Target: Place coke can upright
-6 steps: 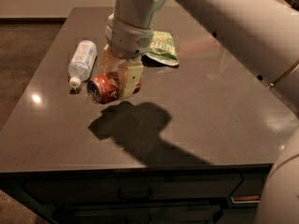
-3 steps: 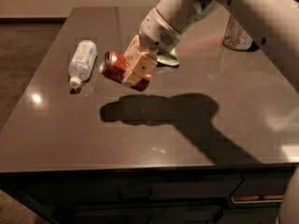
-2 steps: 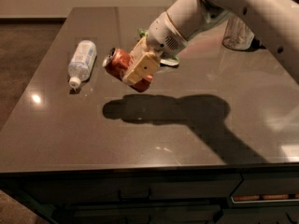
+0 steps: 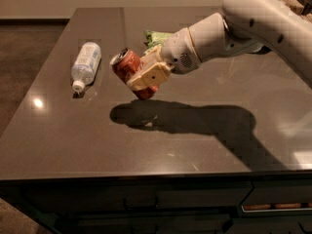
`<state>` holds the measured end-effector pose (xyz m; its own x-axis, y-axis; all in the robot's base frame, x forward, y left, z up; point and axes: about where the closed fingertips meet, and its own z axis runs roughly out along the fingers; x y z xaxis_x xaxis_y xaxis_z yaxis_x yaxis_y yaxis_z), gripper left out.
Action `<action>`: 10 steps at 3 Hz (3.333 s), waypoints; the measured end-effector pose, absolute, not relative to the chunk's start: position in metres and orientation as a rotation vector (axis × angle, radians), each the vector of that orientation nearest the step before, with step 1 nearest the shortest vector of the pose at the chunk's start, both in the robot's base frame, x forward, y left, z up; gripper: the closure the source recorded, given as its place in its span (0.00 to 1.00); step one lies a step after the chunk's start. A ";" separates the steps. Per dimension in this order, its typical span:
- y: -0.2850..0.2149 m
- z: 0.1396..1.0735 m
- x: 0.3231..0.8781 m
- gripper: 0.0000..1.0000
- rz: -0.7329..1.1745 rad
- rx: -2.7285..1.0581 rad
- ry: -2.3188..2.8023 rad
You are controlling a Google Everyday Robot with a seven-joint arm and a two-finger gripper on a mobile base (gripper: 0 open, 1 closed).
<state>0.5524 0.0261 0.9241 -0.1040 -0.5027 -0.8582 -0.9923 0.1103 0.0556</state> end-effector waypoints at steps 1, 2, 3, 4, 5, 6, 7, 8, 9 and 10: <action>0.028 0.921 0.555 1.00 0.939 -1.374 1.645; 0.029 0.919 0.558 1.00 0.971 -1.294 1.596; 0.031 0.914 0.559 1.00 1.013 -1.245 1.544; 0.030 0.906 0.559 1.00 1.055 -1.211 1.489; 0.033 0.898 0.559 1.00 1.092 -1.198 1.441; 0.037 0.889 0.559 1.00 1.137 -1.176 1.410; 0.040 0.884 0.560 0.74 1.170 -1.135 1.396; 0.043 0.885 0.559 0.51 1.172 -1.140 1.394; 0.045 0.885 0.558 0.28 1.175 -1.143 1.392; 0.047 0.886 0.557 0.05 1.178 -1.147 1.389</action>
Offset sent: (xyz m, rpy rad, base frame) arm 0.0119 -0.0012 -0.0083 0.2789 -0.0332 -0.1106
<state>0.5573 0.0473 0.8856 -0.1095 -0.0759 -0.9911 -0.9901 0.0960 0.1020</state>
